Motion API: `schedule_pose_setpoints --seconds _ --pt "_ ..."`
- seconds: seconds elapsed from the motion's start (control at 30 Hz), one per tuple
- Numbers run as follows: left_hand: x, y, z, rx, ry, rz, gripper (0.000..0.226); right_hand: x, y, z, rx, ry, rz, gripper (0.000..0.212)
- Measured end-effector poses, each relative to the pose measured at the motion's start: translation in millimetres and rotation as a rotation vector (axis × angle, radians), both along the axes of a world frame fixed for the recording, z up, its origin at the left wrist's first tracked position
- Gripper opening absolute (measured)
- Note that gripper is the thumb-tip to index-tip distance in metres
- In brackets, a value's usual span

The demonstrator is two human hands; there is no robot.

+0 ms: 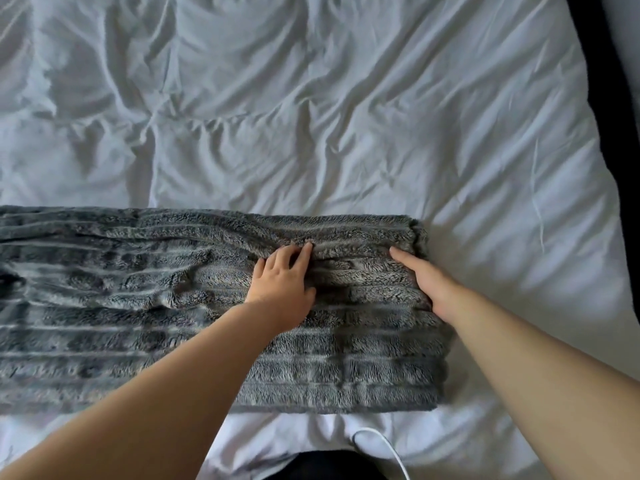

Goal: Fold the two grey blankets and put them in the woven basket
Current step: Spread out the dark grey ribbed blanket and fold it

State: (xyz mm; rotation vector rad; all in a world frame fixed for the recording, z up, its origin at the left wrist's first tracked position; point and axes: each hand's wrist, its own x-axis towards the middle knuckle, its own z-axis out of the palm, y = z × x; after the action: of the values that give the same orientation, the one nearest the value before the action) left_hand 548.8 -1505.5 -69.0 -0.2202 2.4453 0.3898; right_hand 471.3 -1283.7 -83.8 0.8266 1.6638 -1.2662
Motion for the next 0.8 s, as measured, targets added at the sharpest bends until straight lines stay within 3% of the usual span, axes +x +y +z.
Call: schedule_pose_setpoints --seconds 0.1,0.17,0.53,0.6,0.73,0.8 --pt "0 1 1 -0.001 -0.002 0.019 0.077 2 4 1 -0.054 -0.024 0.054 0.070" --pt "1 1 2 0.013 -0.003 0.039 0.076 2 9 -1 -0.029 -0.030 0.126 0.058" --pt "26 -11 -11 0.183 0.016 0.066 0.074 1 -7 27 0.047 -0.025 0.071 0.033" --pt "30 -19 -19 0.251 0.021 0.070 0.075 4 -22 42 0.095 0.021 0.078 0.027" --pt "39 -34 -37 0.397 0.005 0.119 0.074 19 -66 73 0.240 0.114 0.124 0.037" --pt "40 -43 -37 0.504 0.003 0.157 0.072 28 -100 85 0.268 0.153 0.099 0.026"
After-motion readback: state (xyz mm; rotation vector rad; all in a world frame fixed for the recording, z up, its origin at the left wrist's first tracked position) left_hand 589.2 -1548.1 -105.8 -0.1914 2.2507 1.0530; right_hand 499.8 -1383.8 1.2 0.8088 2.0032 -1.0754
